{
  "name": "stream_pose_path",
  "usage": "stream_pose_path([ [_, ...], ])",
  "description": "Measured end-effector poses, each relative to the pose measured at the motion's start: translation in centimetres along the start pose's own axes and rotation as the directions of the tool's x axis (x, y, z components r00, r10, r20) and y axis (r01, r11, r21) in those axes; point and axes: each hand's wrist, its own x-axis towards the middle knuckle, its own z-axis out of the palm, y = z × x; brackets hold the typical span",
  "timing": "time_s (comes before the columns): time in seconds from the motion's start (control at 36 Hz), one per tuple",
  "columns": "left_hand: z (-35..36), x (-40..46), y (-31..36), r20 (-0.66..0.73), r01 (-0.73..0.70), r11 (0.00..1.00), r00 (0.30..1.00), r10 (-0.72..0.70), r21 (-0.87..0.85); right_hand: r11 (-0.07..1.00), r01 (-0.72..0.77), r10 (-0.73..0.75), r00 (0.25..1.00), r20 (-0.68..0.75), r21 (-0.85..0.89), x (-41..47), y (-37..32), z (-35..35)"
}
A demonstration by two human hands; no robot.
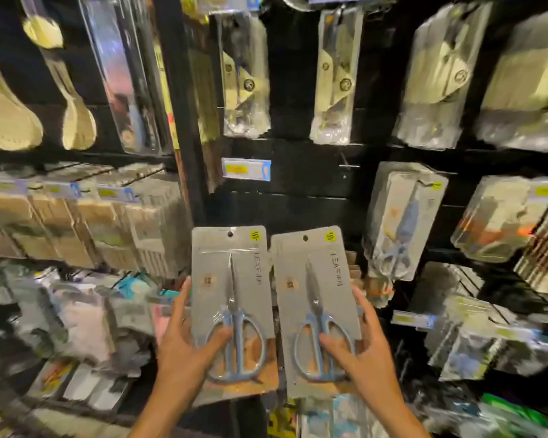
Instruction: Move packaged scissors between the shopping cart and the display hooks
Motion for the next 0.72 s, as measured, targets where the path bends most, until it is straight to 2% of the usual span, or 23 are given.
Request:
stream_pose_path([
  [0.17,4.8,-0.2,2.0,0.018,-0.064,0.996,0.998,0.062,0.066,1.000,0.020,-0.020,0.999,-0.037,0.005,2.0,-0.2,-4.5],
  [0.31,6.3,0.4,2.6,0.019,-0.088,0.995,0.996,0.087,0.055,0.998,0.064,-0.063,0.997,-0.042,0.009,3.5,-0.4,-6.1],
  [0.72,6.4,4.1,5.3,0.074,-0.177,0.982,0.982,0.171,0.071,0.985,0.169,-0.165,0.980,-0.110,0.024,7.9,-1.3,-5.0],
])
